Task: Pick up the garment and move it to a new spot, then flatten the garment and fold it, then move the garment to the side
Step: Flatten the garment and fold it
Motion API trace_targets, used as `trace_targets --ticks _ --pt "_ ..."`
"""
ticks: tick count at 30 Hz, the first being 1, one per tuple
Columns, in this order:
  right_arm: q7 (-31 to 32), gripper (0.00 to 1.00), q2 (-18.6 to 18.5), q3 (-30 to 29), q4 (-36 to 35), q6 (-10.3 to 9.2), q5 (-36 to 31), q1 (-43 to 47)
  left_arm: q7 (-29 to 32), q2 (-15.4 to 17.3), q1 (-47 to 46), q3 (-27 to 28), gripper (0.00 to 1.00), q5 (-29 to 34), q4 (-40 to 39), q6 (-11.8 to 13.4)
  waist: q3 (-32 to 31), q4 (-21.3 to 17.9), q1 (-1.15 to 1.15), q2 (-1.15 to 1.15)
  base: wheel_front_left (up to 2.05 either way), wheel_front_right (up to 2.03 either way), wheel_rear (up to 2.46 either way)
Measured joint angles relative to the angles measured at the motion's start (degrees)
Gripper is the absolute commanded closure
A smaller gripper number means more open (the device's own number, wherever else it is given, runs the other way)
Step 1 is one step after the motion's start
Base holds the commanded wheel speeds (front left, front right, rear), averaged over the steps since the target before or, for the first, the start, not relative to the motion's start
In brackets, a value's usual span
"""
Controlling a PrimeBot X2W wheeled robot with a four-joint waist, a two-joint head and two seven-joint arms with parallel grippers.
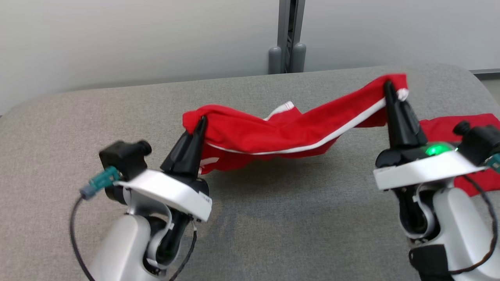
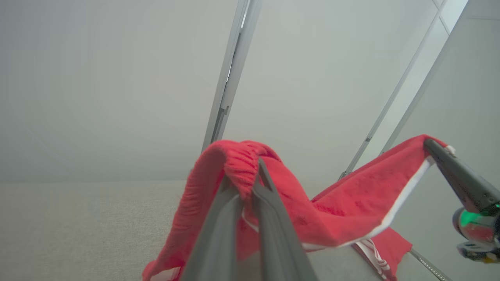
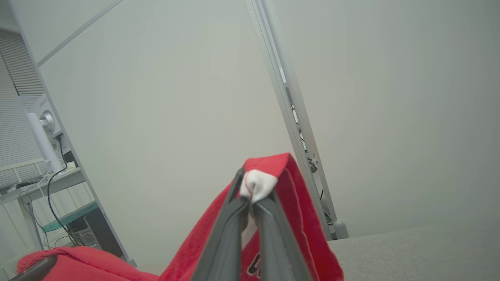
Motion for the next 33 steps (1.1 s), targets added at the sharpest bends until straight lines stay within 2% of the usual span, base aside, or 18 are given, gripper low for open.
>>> trace_targets --ticks 5,9,14,18,22,24,25,28,33 --pt "4.2 1.00 0.0 -1.8 -3.2 0.00 0.1 -2.9 8.6 0.0 -2.8 1.8 1.00 -5.4 -5.3 2.1 0.6 0.3 0.00 0.00 0.00 0.00 0.00" --pt "9.3 1.00 0.0 -2.9 -3.1 0.00 -1.7 -10.4 17.6 -0.1 -9.9 4.2 1.00 -10.5 -6.8 5.0 2.7 0.4 0.00 0.00 0.00 0.00 0.00" --pt "13.7 1.00 -0.1 -5.8 2.0 0.00 -0.1 -24.3 23.6 1.1 -25.1 7.5 1.00 -11.8 -1.5 8.5 7.5 0.5 0.00 0.00 0.00 0.00 0.00" --pt "15.0 1.00 -0.1 -6.5 9.2 0.00 1.1 -36.0 25.2 1.2 -37.3 8.7 1.00 -11.9 6.4 9.5 12.5 0.6 0.00 0.00 0.00 0.00 0.00" --pt "10.9 1.00 -0.1 -4.7 15.7 0.00 0.3 -48.7 22.4 2.5 -50.0 9.3 1.00 -9.6 14.2 8.3 18.1 0.5 0.00 0.00 0.00 0.00 0.00" --pt "6.3 1.00 0.0 -3.7 18.0 0.01 -0.1 -54.3 18.5 3.7 -56.0 9.0 1.00 -7.2 17.6 6.6 20.7 0.3 0.00 0.00 0.00 0.00 0.00" --pt "1.7 1.00 0.0 -2.3 20.2 0.01 -0.9 -58.7 14.3 3.8 -61.8 9.5 1.00 -6.3 21.1 5.1 23.2 0.0 0.00 0.00 0.00 0.00 0.00" --pt "-2.2 1.00 -0.1 -0.7 23.4 0.01 -1.5 -63.0 8.6 3.2 -68.0 10.0 1.00 -5.1 26.9 4.2 26.6 -0.4 0.00 0.00 0.00 0.00 0.00" --pt "-3.5 1.00 -0.1 1.9 28.5 0.01 0.9 -64.3 0.4 2.7 -71.7 7.7 1.00 -1.7 36.5 1.0 31.1 -0.9 0.00 0.00 0.00 0.00 0.00"
